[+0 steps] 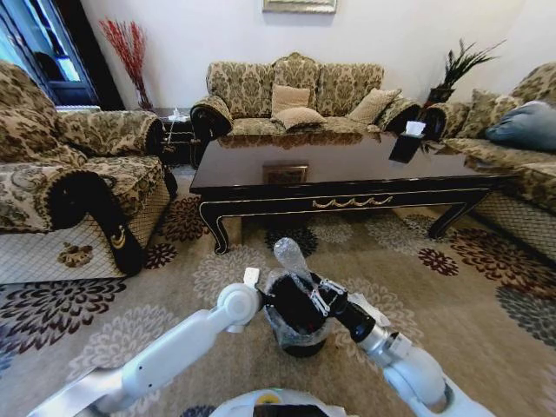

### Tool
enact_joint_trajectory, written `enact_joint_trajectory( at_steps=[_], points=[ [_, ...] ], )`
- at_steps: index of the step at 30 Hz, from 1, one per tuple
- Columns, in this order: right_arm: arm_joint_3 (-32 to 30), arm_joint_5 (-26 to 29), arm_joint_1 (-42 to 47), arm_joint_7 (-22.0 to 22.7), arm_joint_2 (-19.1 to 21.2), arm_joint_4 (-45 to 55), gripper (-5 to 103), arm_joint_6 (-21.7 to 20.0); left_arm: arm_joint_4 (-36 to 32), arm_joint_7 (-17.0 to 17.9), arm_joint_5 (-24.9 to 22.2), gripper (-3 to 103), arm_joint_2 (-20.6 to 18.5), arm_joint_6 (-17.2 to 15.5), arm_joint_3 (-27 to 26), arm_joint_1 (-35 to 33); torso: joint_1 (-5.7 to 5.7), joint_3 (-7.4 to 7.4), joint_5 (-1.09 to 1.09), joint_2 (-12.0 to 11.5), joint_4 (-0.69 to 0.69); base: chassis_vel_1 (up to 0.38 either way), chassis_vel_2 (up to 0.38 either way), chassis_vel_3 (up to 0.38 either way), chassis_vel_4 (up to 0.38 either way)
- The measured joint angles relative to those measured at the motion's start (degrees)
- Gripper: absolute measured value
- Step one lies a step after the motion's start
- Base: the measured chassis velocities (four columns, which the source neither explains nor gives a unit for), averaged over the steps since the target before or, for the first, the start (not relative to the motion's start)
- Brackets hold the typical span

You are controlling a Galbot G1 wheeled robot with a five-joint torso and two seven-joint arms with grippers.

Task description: Move to the front of the table and pick up the trash from the floor, then place it into the trash bin.

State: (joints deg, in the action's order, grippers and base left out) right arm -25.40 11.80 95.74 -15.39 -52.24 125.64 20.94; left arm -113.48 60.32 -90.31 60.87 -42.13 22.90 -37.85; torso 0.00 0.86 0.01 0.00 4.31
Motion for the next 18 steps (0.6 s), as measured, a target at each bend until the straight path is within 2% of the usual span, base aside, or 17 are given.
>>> enact_joint_trajectory(
  at_steps=[2,3,5,6,7,9,14,16,18],
  points=[
    [0.0,-0.78,0.38,-0.1,-0.24,-0.77,15,0.32,-0.36,0.02,0.02,0,-0.18,-0.01,-0.21,-0.71,0.0,0.0,0.0,0.0,-0.01,0.0,0.0,0.0,0.0],
    [0.02,-0.87,0.47,-0.08,-0.31,-1.2,19,0.41,-0.51,0.02,0.13,0,-0.38,-0.01,-0.6,-1.33,0.0,0.0,-0.01,0.0,-0.01,0.0,0.0,0.0,0.0],
    [0.08,-0.87,0.37,0.03,-0.32,-1.41,19,0.42,-0.54,0.03,0.29,0,-0.56,-0.01,-0.98,-1.81,0.0,0.0,-0.01,0.0,-0.01,0.0,0.0,0.0,0.0],
    [0.16,-0.82,0.15,0.17,-0.32,-1.58,30,0.38,-0.55,0.05,0.51,0,-0.74,-0.01,-1.37,-2.3,0.0,0.0,-0.01,0.0,-0.01,0.0,0.0,0.0,0.0],
    [0.22,-0.76,-0.12,0.27,-0.3,-1.71,36,0.29,-0.55,0.06,0.72,0,-0.92,-0.01,-1.79,-2.83,0.0,0.0,-0.01,0.0,-0.02,0.0,0.0,0.0,0.0],
    [0.25,-0.73,-0.34,0.34,-0.28,-1.81,36,0.2,-0.52,0.06,0.78,0,-0.98,-0.01,-2.01,-3.07,0.0,0.0,-0.01,0.0,-0.02,0.0,0.0,0.0,0.0],
    [-0.08,0.14,-0.03,0.51,-0.26,-2.03,63,-0.01,0.47,-0.03,1.17,0,-0.88,-0.01,-3.93,-4.19,0.0,0.0,-0.01,0.0,-0.02,0.0,0.0,0.0,0.0],
    [-0.17,0.14,0.09,0.51,-0.28,-2.07,63,-0.01,0.48,-0.13,1.16,0,-0.87,-0.01,-4.1,-4.22,0.0,0.0,-0.01,0.0,-0.01,0.0,0.0,0.0,0.0],
    [-0.27,0.14,0.19,0.51,-0.36,-2.19,74,-0.01,0.48,-0.26,1.14,0,-0.98,-0.01,-4.42,-4.31,0.0,0.0,-0.01,0.0,-0.01,0.0,0.0,0.0,0.0]
  ],
)
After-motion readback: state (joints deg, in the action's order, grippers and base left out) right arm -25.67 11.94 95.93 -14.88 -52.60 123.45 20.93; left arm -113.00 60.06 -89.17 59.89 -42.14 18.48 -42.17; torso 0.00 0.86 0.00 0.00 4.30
